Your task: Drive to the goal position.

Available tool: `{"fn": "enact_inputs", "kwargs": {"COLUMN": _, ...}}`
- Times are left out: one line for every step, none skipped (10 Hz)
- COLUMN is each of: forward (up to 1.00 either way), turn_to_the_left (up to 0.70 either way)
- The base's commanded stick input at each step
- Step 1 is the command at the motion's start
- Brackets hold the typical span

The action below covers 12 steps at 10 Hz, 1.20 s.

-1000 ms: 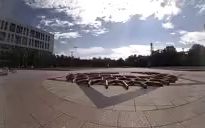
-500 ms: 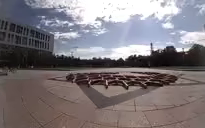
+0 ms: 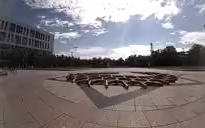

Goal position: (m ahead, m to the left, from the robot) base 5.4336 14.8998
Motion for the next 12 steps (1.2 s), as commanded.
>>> {"fn": "enact_inputs", "kwargs": {"forward": 0.05, "turn_to_the_left": -0.01}}
{"fn": "enact_inputs", "kwargs": {"forward": 0.05, "turn_to_the_left": -0.01}}
{"fn": "enact_inputs", "kwargs": {"forward": 0.05, "turn_to_the_left": -0.01}}
{"fn": "enact_inputs", "kwargs": {"forward": 0.05, "turn_to_the_left": -0.01}}
{"fn": "enact_inputs", "kwargs": {"forward": 0.05, "turn_to_the_left": -0.01}}
{"fn": "enact_inputs", "kwargs": {"forward": 0.05, "turn_to_the_left": -0.01}}
{"fn": "enact_inputs", "kwargs": {"forward": 0.05, "turn_to_the_left": -0.01}}
{"fn": "enact_inputs", "kwargs": {"forward": 0.05, "turn_to_the_left": -0.01}}
{"fn": "enact_inputs", "kwargs": {"forward": 0.05, "turn_to_the_left": -0.01}}
{"fn": "enact_inputs", "kwargs": {"forward": 0.05, "turn_to_the_left": -0.01}}
{"fn": "enact_inputs", "kwargs": {"forward": 0.05, "turn_to_the_left": -0.01}}
{"fn": "enact_inputs", "kwargs": {"forward": 0.05, "turn_to_the_left": -0.01}}
